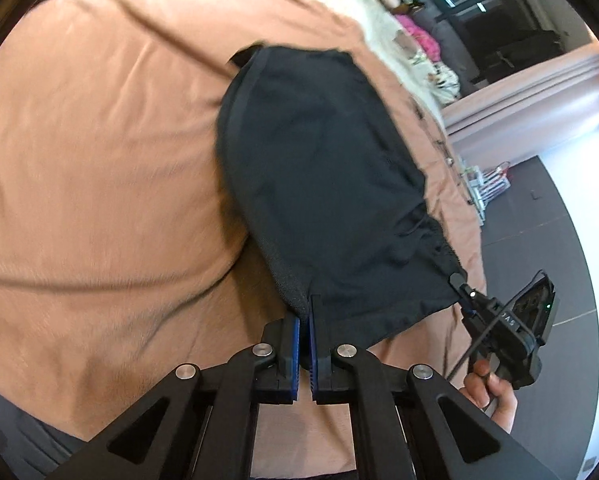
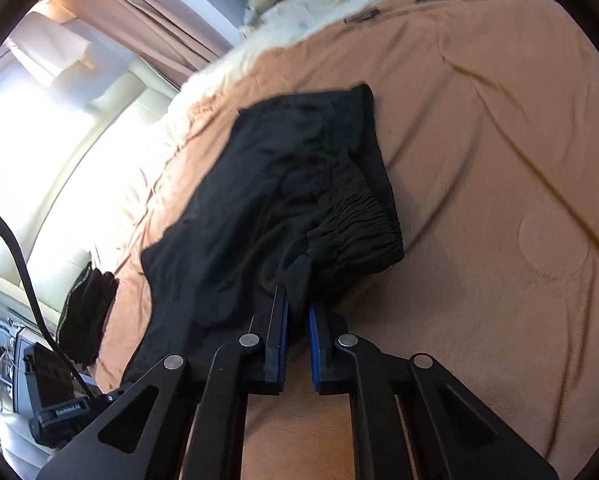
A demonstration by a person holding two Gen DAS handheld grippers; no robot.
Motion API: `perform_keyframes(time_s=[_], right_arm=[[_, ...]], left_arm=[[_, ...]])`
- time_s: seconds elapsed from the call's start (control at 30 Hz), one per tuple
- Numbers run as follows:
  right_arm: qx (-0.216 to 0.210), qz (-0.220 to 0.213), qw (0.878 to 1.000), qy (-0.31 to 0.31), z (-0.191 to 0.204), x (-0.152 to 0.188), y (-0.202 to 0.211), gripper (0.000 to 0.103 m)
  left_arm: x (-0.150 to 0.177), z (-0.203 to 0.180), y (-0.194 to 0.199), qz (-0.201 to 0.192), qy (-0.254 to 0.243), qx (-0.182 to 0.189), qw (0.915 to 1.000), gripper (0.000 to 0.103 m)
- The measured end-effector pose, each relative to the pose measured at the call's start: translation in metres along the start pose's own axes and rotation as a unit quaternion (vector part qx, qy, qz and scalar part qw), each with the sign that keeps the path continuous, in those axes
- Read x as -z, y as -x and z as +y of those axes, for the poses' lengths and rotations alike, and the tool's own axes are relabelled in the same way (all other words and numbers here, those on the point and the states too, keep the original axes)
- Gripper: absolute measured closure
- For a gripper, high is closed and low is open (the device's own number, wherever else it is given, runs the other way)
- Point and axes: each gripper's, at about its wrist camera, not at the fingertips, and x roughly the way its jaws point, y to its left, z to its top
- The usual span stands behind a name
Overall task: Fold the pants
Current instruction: 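Close the left gripper on the pants edge while the right gripper grasps the waistband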
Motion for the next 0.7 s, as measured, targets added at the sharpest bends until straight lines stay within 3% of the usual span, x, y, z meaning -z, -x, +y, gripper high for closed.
perform_keyframes(time_s=[0.3, 0.7], right_arm=[[-0.018, -0.031, 0.999, 0.006, 0.011, -0.02, 0.017, 0.101], [-0.017, -0.054, 0.998, 0.003, 0.032, -0.066, 0.005, 0.101]], left_arm=[[-0.048, -0.043, 0.023, -0.048, -0.052, 0.017, 0.9973, 0.1], [-0.134, -0.095, 0.027, -0.099, -0.101, 0.029, 0.9895, 0.1]])
